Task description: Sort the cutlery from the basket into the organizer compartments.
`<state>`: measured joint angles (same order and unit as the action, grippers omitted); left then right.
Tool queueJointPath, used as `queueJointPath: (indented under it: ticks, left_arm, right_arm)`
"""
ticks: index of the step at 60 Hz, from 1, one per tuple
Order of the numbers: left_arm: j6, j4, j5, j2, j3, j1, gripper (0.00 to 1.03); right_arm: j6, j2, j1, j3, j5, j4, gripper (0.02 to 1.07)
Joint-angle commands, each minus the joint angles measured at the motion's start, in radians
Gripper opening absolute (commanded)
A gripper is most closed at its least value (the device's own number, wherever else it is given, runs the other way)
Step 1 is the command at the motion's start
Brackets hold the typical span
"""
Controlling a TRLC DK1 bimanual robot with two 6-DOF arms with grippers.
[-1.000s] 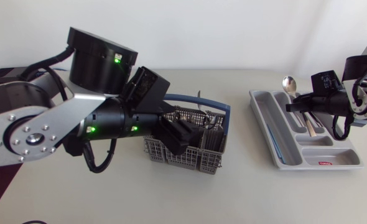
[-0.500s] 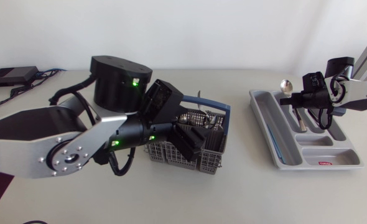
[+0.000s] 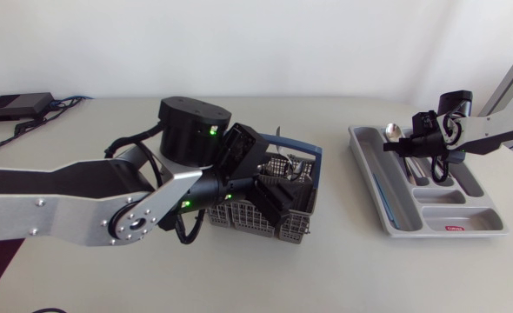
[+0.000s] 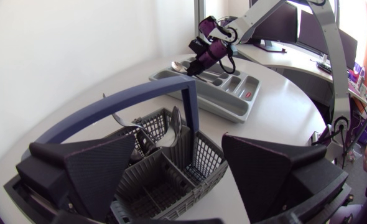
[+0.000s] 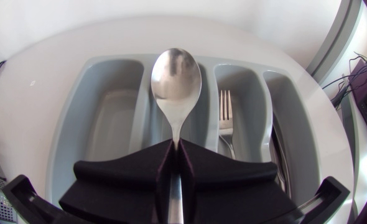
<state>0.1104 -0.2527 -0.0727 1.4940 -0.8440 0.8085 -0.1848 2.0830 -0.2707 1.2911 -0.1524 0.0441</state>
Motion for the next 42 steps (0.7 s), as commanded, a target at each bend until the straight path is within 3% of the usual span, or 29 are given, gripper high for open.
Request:
queueJointPath:
  ticks: [1,11,20,31,42]
  left_arm:
    - [0.021,-0.031,0.002,0.028,0.026,0.011,0.96]
    - [0.021,-0.072,0.002,0.052,0.023,0.011,0.96]
    - [0.025,-0.105,0.002,0.068,0.022,0.012,0.96]
    - [0.043,-0.134,0.007,0.101,0.014,0.02,0.96]
    - [0.043,-0.165,0.022,0.135,0.003,0.021,0.9]
  right_arm:
    - [0.022,0.038,-0.005,0.036,0.008,-0.026,0.1]
    - [0.019,0.071,-0.005,0.043,0.017,-0.043,0.16]
    - [0.013,0.061,-0.004,0.025,0.017,-0.043,0.32]
    - [-0.001,-0.008,0.005,-0.038,0.027,-0.038,0.64]
    - [-0.013,-0.13,0.025,-0.15,0.043,0.0,0.78]
